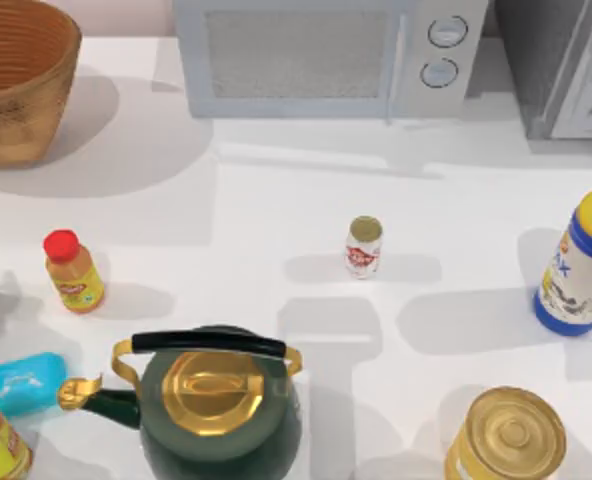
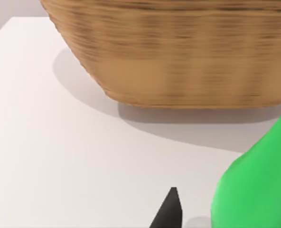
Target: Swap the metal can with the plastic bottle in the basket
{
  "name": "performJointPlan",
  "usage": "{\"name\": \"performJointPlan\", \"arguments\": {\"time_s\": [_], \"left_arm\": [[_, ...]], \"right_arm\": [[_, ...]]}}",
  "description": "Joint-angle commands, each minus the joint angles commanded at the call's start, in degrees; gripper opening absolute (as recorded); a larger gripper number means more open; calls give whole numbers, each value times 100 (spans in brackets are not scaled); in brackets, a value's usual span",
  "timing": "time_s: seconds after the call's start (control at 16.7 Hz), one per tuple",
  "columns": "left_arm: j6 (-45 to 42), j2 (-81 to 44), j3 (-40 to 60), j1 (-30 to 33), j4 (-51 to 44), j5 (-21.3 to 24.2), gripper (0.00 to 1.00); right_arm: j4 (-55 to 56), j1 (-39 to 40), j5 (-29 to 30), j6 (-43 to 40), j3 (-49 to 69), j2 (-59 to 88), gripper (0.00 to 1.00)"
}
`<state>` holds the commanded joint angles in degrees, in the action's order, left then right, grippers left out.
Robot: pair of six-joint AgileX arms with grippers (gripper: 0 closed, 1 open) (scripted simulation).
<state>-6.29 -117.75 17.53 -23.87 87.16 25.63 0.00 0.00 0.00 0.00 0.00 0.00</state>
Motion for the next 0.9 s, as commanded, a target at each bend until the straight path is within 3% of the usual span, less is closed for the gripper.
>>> {"name": "performJointPlan", "arguments": {"time_s": [0.24, 0.9], "left_arm": [[0, 0, 0, 0, 0, 0, 2], [-16, 71, 26, 33, -54, -5, 0]], "right_arm": [[0, 0, 0, 0, 0, 0, 100], [0, 0, 0, 0, 0, 0, 100]]}}
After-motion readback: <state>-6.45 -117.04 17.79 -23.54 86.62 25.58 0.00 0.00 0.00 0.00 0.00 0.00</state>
